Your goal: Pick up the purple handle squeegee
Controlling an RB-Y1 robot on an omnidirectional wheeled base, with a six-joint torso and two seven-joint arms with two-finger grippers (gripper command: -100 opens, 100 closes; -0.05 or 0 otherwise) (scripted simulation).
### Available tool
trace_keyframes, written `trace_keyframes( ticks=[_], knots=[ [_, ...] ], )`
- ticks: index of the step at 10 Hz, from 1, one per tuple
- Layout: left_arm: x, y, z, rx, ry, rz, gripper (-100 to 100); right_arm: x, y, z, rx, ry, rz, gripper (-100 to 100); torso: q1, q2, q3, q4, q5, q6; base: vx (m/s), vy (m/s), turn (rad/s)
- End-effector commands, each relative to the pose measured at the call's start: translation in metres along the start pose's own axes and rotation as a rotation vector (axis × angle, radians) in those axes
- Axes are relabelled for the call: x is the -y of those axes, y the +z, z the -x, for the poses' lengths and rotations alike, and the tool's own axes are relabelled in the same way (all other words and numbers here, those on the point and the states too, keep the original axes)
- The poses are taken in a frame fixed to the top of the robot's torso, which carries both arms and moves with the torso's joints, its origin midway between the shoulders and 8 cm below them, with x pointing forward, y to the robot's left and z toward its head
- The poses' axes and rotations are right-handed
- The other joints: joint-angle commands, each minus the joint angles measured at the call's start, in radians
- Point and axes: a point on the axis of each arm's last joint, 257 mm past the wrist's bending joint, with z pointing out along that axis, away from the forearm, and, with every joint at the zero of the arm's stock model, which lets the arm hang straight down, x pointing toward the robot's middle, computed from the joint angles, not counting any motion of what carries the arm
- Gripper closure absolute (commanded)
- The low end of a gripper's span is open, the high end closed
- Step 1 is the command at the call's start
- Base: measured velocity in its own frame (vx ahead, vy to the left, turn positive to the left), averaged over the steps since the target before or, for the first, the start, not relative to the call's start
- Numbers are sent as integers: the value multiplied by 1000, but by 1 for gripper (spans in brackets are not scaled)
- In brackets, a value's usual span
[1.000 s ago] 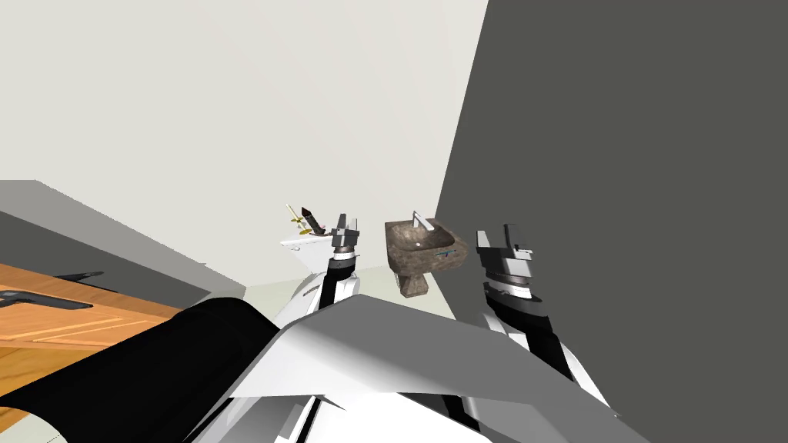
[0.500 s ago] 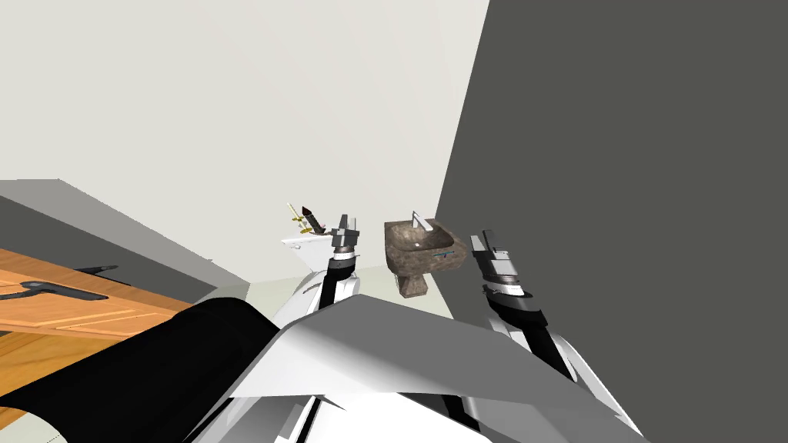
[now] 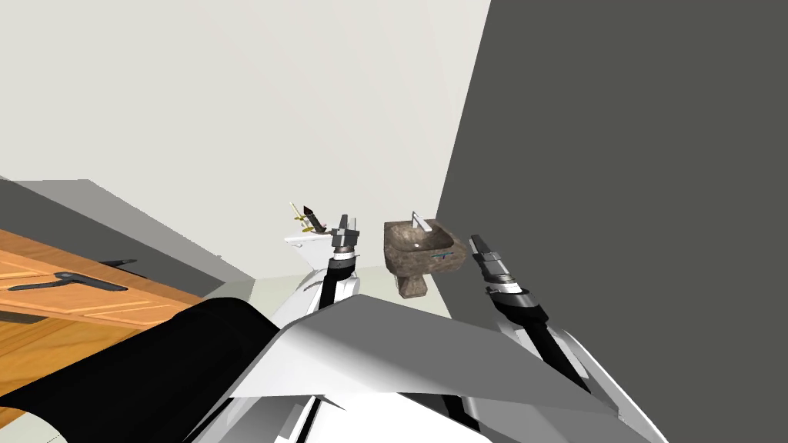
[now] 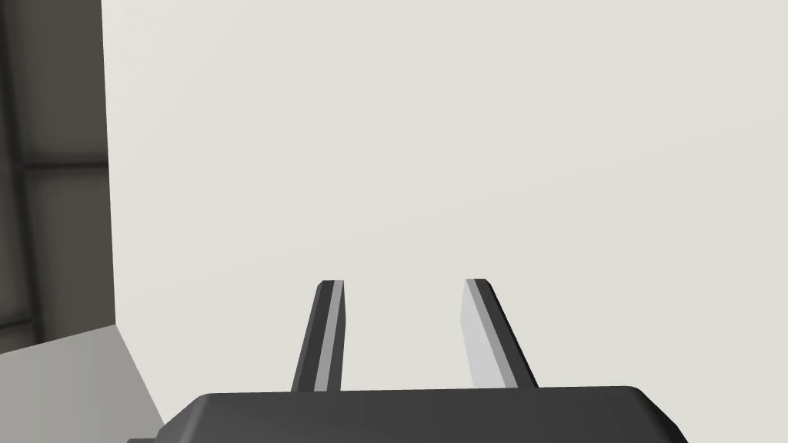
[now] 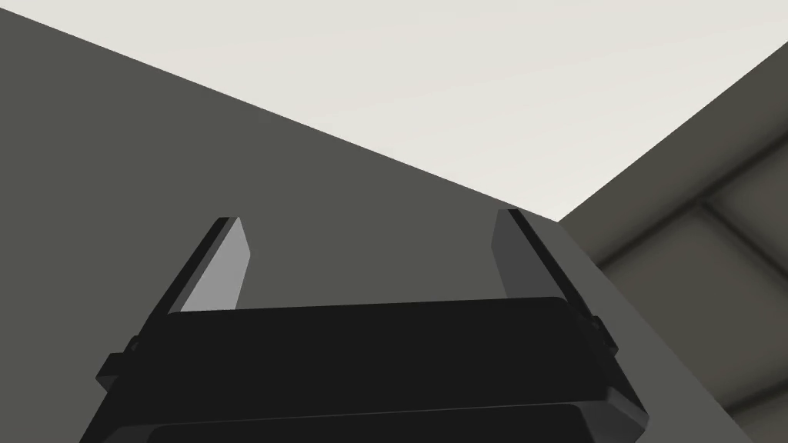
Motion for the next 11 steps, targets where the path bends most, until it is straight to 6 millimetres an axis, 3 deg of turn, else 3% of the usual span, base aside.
trace_keyframes(
  ticks=[1, 4, 5, 6, 7, 8, 9, 10, 11],
  knots=[
    [0, 0, 0, 0, 0, 0, 0, 6, -2, -2, -34, -41, -7, -100, 0, 0, 0, 0, 0, 0, 7, -41, 32],
    [0, 0, 0, 0, 0, 0, 0, 34, -8, -7, -128, -179, -37, -100, 1, 1, 1, 0, 0, 0, 6, -43, 51],
    [0, 0, 0, 0, 0, 0, 0, 34, -8, -7, -137, -185, -35, -100, 0, 0, 0, 0, 0, 0, 6, -39, 35],
    [0, 0, 0, 0, 0, 0, 0, 49, -12, -7, -181, -254, -49, -100, 1, 1, 0, 0, 0, 0, 2, -41, 75],
    [0, 0, 0, 0, 0, 0, 0, 49, -12, -8, -189, -259, -46, -100, 0, 1, 0, 0, 0, 0, 3, -41, 34],
    [0, 0, 0, 0, 0, 0, 0, 64, -16, -7, -234, -329, -59, -100, 1, 1, 0, 0, 0, 0, 11, -44, 60],
    [0, 0, 0, 0, 0, 0, 0, 64, -16, -7, -241, -334, -57, -100, 0, 0, 0, 0, 0, 0, 7, -34, 44],
    [0, 0, 0, 0, 0, 0, 0, 79, -20, -5, -287, -406, -68, -100, 1, 0, 0, 0, 0, 0, 5, -32, 69],
    [0, 0, 0, 0, 0, 0, 0, 79, -20, -5, -292, -409, -66, -100, 1, 0, 0, 0, 0, 0, 4, -28, 39]
  ],
)
